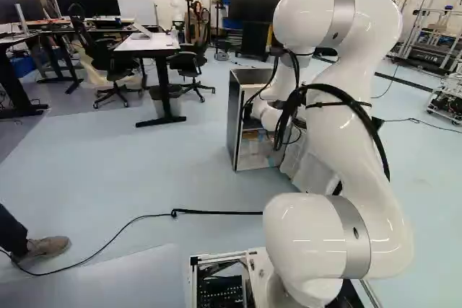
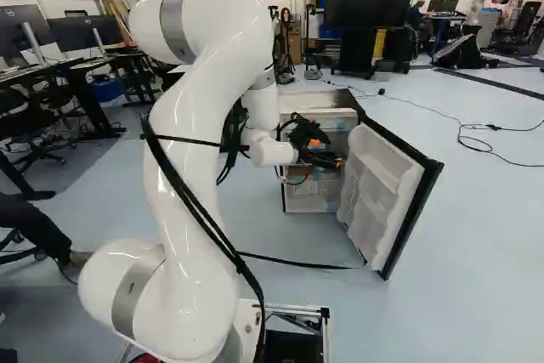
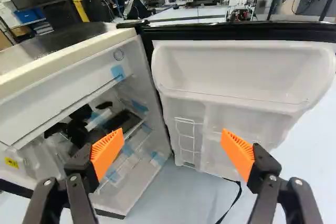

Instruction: Open the fridge door

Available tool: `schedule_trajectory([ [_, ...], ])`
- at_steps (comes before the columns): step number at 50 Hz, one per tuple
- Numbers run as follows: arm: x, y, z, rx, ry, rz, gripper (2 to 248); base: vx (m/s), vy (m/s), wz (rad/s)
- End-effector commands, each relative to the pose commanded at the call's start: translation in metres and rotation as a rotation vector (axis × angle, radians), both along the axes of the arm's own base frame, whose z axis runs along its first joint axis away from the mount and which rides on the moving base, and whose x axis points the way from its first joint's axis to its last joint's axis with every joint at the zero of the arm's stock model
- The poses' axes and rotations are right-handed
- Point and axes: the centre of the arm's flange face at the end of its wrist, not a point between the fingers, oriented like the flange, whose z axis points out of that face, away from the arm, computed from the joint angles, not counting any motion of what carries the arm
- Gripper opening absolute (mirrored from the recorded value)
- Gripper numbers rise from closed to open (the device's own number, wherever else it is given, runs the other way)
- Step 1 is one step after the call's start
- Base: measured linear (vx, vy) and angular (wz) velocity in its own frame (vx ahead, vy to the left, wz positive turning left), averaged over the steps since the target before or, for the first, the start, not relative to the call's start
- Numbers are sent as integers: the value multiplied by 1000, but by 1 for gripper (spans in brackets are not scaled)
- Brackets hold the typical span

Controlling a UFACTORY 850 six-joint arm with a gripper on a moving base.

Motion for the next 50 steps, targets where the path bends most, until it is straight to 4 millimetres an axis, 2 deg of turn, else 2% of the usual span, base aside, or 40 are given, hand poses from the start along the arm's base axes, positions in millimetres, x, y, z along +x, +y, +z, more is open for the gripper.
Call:
schedule_trajectory([
  [27,-24,24,32,-9,-3,120,247,0,0,0],
  [50,-63,56,67,-27,-5,284,247,0,0,0],
])
